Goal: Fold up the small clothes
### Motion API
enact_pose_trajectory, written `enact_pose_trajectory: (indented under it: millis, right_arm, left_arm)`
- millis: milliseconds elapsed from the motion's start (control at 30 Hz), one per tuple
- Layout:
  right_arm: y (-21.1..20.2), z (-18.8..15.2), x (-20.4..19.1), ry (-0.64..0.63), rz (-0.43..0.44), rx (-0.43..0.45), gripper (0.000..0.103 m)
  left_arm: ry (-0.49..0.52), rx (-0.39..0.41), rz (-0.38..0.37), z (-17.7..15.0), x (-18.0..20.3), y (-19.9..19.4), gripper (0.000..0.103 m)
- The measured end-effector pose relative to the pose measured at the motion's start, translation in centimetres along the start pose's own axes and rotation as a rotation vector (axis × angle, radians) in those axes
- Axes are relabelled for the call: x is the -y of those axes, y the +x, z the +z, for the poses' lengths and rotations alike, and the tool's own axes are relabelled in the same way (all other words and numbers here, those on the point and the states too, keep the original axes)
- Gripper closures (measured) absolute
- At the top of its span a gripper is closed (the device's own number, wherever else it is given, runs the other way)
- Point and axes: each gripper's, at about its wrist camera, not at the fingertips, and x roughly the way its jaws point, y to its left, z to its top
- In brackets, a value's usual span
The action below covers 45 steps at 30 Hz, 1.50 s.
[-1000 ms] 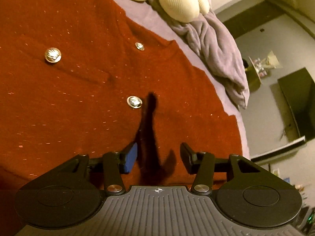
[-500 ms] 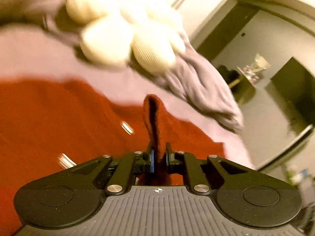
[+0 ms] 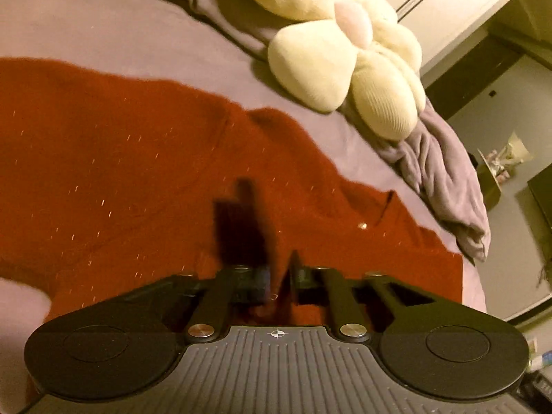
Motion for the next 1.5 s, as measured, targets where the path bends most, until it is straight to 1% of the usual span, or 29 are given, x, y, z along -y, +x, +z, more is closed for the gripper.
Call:
enact_pose_trajectory:
  millis: [33, 67, 167, 267, 300, 367, 433, 500, 567, 633, 667, 700, 733, 767, 800, 900, 1000, 1033, 1133, 1233, 1300, 1333, 1500]
  right_arm:
    - [0.2, 0.0, -0.3, -0.02, -0.012, 0.0, 0.065]
    - [0.6, 0.0, -0.6, -0.037, -0.026, 0.002, 0.068]
    - [1.6, 0.2, -1.7, -0.088, -0.051, -0.002, 0.071]
    - [1.8, 0.3, -3.2, -0.155, -0.047, 0.041, 0.071]
    - [1.9, 0.3, -3.6, -0.175, -0.047, 0.053, 0.071]
    - [2.7, 0.1, -4.7, -0.239, -0.086, 0.066, 0.071]
    - [4.3, -0.4, -5.3, -0.298, -0.135, 0.035, 0.071]
    - [6.4, -1.0, -5.2, -0.316, -0.183, -0.033, 0.071]
    - [7.8, -1.8, -4.8, -0.34, -0.223, -0.056, 0.071]
    - [8.5, -2.7, -4.8, -0.383, -0.258, -0.041, 0.072]
    - [8.7, -3.1, -4.9, -0.407, -0.268, -0.029, 0.072]
    - [8.8, -3.5, -5.0, -0.431, -0.281, -0.017, 0.072]
    - [8.9, -3.9, -5.1, -0.452, -0.294, -0.008, 0.072]
    - [9.1, -4.3, -5.4, -0.477, -0.302, -0.001, 0.071]
    - [9.3, -4.7, -5.6, -0.512, -0.311, 0.0, 0.071]
    - [9.8, -5.3, -6.1, -0.58, -0.329, 0.0, 0.069]
    - [9.4, -4.9, -6.7, -0.599, -0.344, -0.024, 0.068]
    - [9.0, -4.8, -7.0, -0.594, -0.35, -0.026, 0.067]
    - [6.7, -5.1, -7.9, -0.557, -0.321, 0.004, 0.05]
    - [4.5, -6.3, -8.8, -0.551, -0.278, 0.021, 0.049]
    - [3.0, -7.3, -9.2, -0.553, -0.253, 0.027, 0.049]
    - [2.4, -7.7, -9.5, -0.552, -0.244, 0.028, 0.049]
    - [0.3, -8.6, -10.5, -0.522, -0.234, 0.028, 0.049]
  left_arm:
    - [0.021, 0.017, 0.005, 0.3, 0.4, -0.2, 0.092]
    - [0.047, 0.03, 0.006, 0.6, 0.9, -0.4, 0.092]
    - [0.117, 0.084, 0.011, 1.8, 2.1, -1.4, 0.092]
    - [0.193, 0.153, 0.054, 2.9, 2.5, -2.4, 0.092]
    - [0.204, 0.155, 0.071, 3.1, 2.5, -2.3, 0.091]
    - [0.213, 0.126, 0.113, 2.9, 2.1, -1.4, 0.089]
    - [0.217, 0.085, 0.162, 2.1, 1.8, -0.3, 0.08]
    - [0.227, 0.064, 0.156, 1.2, 1.5, 0.2, 0.062]
    - [0.238, 0.062, 0.144, 0.4, 1.3, 0.5, 0.06]
    - [0.247, 0.057, 0.163, 0.2, 1.1, 0.7, 0.057]
    - [0.242, 0.062, 0.167, 0.1, 0.9, 0.7, 0.048]
    - [0.226, 0.067, 0.162, 0.1, 0.5, 0.5, 0.032]
    - [0.2, 0.067, 0.148, 0.0, 0.2, 0.4, 0.024]
    - [0.17, 0.067, 0.12, -0.1, -0.2, 0.1, 0.009]
    - [0.143, 0.073, 0.099, -0.3, -0.5, -0.2, 0.004]
    - [0.083, 0.102, 0.089, -0.4, -1.3, -1.8, 0.003]
    - [-0.023, 0.144, 0.066, -0.7, -3.8, -4.8, 0.002]
    - [-0.06, 0.163, 0.08, -0.8, -4.9, -6.1, 0.002]
    - [-0.147, 0.226, 0.145, -0.7, -9.1, -10.4, 0.001]
    - [-0.236, 0.309, 0.232, -0.7, -14.0, -14.8, 0.001]
    - [-0.331, 0.359, 0.289, -0.9, -17.4, -17.0, 0.001]
    - [-0.386, 0.382, 0.304, -0.9, -19.0, -17.9, 0.001]
    - [-0.611, 0.482, 0.294, -0.7, -25.6, -20.1, 0.002]
